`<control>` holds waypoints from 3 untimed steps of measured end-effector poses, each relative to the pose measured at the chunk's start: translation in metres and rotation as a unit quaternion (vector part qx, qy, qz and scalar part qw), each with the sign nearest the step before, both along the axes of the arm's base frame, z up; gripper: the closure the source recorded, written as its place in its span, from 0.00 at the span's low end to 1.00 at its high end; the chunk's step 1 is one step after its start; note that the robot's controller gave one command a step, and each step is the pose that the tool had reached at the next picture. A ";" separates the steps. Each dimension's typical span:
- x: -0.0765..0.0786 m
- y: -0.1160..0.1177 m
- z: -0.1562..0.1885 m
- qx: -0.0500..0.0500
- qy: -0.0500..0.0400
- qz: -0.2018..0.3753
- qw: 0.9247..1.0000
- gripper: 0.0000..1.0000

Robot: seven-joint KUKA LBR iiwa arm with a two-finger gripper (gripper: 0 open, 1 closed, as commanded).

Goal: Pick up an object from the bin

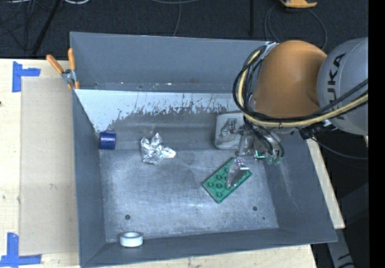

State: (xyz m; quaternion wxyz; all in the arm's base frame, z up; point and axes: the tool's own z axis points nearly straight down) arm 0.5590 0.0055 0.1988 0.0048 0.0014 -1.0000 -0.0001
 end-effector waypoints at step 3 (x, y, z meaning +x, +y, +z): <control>0.058 -0.009 -0.076 0.004 -0.004 0.289 0.957 0.00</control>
Offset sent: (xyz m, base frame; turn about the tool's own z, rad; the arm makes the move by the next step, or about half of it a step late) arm 0.0374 0.0219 0.0115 -0.3179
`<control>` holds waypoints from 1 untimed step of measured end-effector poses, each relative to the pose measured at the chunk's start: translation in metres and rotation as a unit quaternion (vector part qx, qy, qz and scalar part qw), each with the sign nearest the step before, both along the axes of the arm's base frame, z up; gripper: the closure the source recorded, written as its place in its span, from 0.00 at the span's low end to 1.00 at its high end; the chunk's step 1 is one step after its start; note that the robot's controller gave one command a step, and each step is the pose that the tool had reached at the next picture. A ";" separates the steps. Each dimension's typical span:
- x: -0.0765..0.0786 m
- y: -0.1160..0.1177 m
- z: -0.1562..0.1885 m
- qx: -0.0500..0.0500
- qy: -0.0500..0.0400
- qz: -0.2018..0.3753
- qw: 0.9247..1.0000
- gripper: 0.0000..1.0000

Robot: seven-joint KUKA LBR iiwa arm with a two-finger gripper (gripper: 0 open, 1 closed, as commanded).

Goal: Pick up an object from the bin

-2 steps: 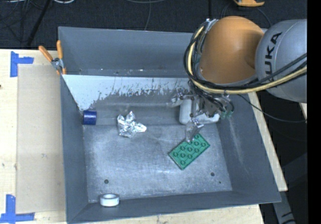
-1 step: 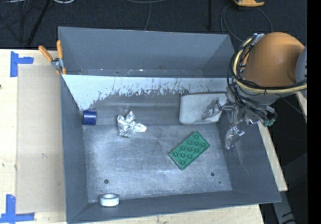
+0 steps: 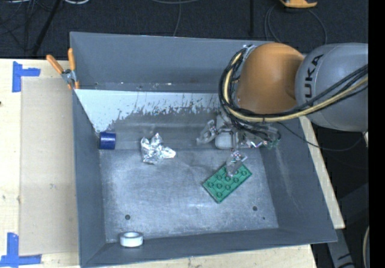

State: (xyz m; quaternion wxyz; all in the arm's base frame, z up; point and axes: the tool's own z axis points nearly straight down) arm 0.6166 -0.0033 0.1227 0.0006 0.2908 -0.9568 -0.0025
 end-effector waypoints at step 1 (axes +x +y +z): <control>-0.024 -0.089 -0.002 -0.002 0.000 0.123 0.992 0.00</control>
Offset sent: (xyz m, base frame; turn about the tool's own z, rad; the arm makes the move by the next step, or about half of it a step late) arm -0.0239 -0.0880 -0.0013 -0.2514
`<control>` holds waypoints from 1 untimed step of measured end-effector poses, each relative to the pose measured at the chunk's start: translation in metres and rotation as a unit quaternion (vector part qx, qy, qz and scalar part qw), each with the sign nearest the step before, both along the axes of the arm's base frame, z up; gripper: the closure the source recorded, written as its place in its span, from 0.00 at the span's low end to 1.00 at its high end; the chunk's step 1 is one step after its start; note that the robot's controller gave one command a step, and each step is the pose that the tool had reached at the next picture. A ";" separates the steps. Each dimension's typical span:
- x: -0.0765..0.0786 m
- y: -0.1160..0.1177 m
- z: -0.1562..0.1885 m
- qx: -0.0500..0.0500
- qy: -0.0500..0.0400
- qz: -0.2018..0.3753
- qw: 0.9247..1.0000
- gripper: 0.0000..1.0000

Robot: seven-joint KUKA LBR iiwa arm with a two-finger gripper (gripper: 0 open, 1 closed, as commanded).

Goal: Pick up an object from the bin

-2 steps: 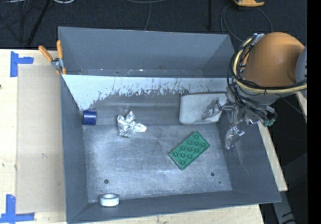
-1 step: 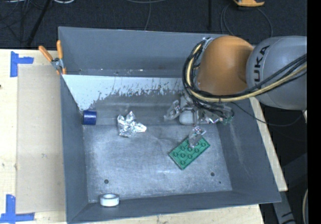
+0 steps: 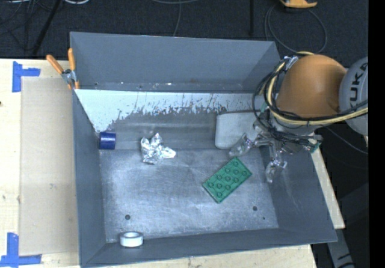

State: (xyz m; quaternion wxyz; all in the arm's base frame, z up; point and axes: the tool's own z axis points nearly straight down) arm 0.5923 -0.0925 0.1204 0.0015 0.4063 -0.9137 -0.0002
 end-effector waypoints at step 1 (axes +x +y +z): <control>-0.097 0.039 -0.021 0.002 0.003 0.053 0.999 0.00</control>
Offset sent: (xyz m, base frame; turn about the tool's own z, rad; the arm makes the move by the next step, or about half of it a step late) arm -0.0937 0.0369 -0.0188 -0.1041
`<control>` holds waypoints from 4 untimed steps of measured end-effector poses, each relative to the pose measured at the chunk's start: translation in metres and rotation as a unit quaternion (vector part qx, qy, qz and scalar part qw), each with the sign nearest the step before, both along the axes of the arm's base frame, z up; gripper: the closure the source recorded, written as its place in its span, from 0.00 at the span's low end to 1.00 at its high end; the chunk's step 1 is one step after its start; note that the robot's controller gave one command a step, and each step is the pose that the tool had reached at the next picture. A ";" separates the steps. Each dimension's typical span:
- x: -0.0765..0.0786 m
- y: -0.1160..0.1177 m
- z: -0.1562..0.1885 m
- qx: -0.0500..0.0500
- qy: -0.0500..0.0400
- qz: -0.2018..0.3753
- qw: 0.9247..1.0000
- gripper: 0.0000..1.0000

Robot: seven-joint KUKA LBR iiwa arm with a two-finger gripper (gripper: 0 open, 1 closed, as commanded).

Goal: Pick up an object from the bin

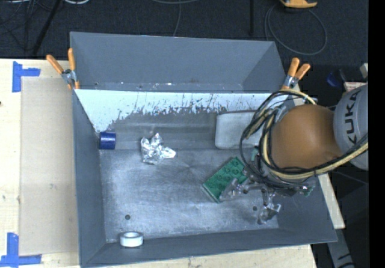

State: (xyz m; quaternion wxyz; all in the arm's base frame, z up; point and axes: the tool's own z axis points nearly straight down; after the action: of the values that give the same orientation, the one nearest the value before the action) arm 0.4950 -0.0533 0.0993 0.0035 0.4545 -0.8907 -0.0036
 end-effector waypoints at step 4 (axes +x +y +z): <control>0.122 -0.009 -0.015 -0.004 -0.002 -0.017 1.000 1.00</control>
Offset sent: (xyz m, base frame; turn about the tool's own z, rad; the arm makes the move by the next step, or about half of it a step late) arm 0.1096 -0.0475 0.0176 0.0382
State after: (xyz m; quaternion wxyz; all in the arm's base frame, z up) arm 0.6170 -0.0620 0.0839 0.0033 0.4392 -0.8984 0.0004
